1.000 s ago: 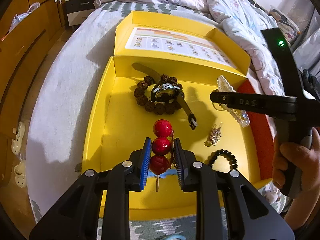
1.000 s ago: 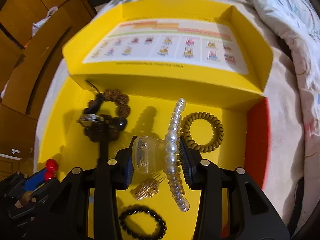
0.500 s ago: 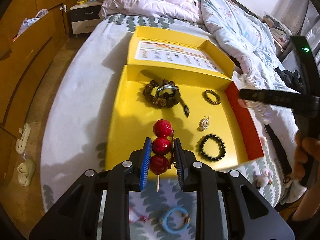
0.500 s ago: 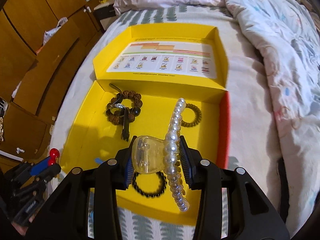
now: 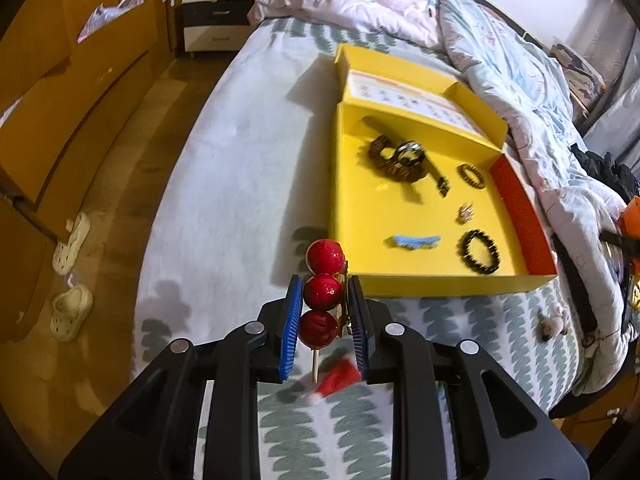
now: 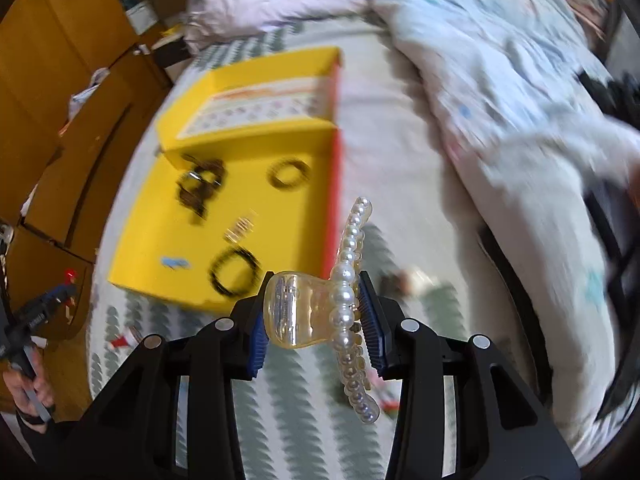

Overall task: Organize jewelry
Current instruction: 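Place the hairpin on the bed with the left tool while the right places the pearl clip, then grasp the blue hair clip with the left tool while the right moves to the black bead bracelet, then grasp the black bead bracelet with the right tool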

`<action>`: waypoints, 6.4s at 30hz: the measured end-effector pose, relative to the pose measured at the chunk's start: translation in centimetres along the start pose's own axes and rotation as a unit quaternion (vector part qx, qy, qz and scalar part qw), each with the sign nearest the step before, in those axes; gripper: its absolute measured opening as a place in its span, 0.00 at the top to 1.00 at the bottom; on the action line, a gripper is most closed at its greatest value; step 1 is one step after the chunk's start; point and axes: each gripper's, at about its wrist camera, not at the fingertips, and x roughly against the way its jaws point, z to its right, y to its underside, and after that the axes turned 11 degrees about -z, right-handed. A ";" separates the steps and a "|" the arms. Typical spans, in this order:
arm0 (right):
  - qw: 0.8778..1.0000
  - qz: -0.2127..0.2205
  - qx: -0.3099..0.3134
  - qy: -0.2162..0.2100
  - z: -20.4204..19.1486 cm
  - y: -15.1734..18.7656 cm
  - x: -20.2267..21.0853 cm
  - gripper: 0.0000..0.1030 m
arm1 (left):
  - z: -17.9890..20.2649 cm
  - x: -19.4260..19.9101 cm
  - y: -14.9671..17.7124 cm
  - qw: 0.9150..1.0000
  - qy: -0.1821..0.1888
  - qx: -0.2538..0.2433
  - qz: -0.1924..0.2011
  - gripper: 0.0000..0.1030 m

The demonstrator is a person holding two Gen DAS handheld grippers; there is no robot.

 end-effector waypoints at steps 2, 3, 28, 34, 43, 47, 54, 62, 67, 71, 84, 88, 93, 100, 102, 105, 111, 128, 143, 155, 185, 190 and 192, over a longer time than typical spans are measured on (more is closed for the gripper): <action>1.000 -0.005 -0.021 0.005 1.9 1.5 -0.3 0.60 | -0.8 -0.7 0.4 1.000 0.002 0.005 -0.011 0.77; 0.999 -0.010 -0.033 0.013 3.2 2.4 -0.8 0.60 | -1.1 -0.9 0.6 1.000 0.001 0.007 -0.013 0.77; 0.988 -0.095 -0.116 0.035 10.3 5.0 -8.6 0.60 | -2.9 -6.5 1.9 0.997 -0.023 -0.003 -0.079 0.77; 0.988 -0.087 -0.119 0.046 10.2 4.9 -8.0 0.57 | -2.6 -6.0 1.8 0.997 -0.023 -0.002 -0.071 0.61; 0.995 0.011 -0.089 0.041 5.8 3.2 -2.9 0.50 | -0.3 -1.8 0.6 1.000 -0.012 -0.006 -0.005 0.50; 0.999 0.030 -0.024 -0.004 0.3 2.0 -2.1 0.32 | 3.0 -0.3 -0.3 0.999 0.001 -0.042 0.022 0.45; 0.996 -0.015 0.085 0.006 -10.4 -0.7 -6.3 0.23 | 8.6 -3.5 -2.0 0.994 -0.028 -0.101 -0.001 0.42; 0.992 -0.088 0.087 0.034 -12.1 -2.9 -12.8 0.18 | 10.8 -9.1 -3.5 0.991 -0.040 -0.117 -0.053 0.37; 0.990 -0.108 0.089 0.028 -12.6 -3.8 -14.4 0.17 | 11.1 -10.8 -4.7 0.990 -0.036 -0.112 -0.073 0.37; 0.988 -0.120 0.090 0.027 -13.1 -4.2 -15.2 0.15 | 11.1 -12.4 -5.2 0.989 -0.035 -0.108 -0.093 0.37; 0.986 -0.147 0.060 0.047 -13.1 -4.8 -18.0 0.12 | 11.0 -14.0 -5.5 0.988 -0.041 -0.108 -0.104 0.30; 0.988 -0.147 0.046 0.034 -12.3 -4.7 -18.0 0.12 | 10.6 -14.0 -5.6 0.990 -0.041 -0.102 -0.092 0.29; 0.990 -0.139 0.029 0.024 -11.2 -4.9 -17.5 0.12 | 10.2 -14.0 -6.0 0.992 -0.045 -0.091 -0.077 0.38; 0.987 -0.147 0.042 0.042 -12.0 -4.7 -18.3 0.10 | 9.7 -14.0 -6.5 0.993 -0.044 -0.085 -0.073 0.52; 0.987 -0.148 0.048 0.047 -12.2 -4.7 -18.5 0.08 | 9.5 -14.0 -6.7 0.993 -0.046 -0.081 -0.072 0.58; 0.985 -0.143 0.062 0.069 -13.0 -4.2 -18.7 0.07 | 8.8 -14.0 -7.1 0.994 -0.046 -0.067 -0.072 0.71; 0.984 -0.127 0.082 0.090 -13.8 -3.6 -19.0 0.07 | 7.6 -14.0 -7.5 0.995 -0.035 -0.049 -0.075 0.84; 0.993 -0.094 0.043 0.057 -10.6 -3.9 -16.2 0.70 | 6.5 -13.1 -7.8 0.996 0.002 -0.020 -0.082 0.84; 0.997 -0.066 0.021 0.026 -9.2 -5.3 -14.7 0.89 | 7.1 -11.1 -7.0 0.998 0.010 -0.034 -0.059 0.84; 0.990 -0.105 0.089 0.016 -13.4 -4.4 -16.1 0.89 | 7.0 -10.9 -7.2 0.998 0.015 -0.030 -0.059 0.84; 0.987 -0.113 0.097 0.053 -14.0 -5.1 -16.2 0.90 | 6.6 -10.0 -7.2 0.998 0.023 -0.026 -0.055 0.84; 0.992 -0.091 0.083 0.021 -12.7 -5.5 -13.7 0.90 | 6.5 -9.4 -7.1 0.998 0.024 -0.027 -0.049 0.84; 0.994 -0.082 0.074 0.008 -12.0 -5.7 -12.4 0.90 | 6.6 -8.9 -7.1 0.998 0.027 -0.026 -0.046 0.84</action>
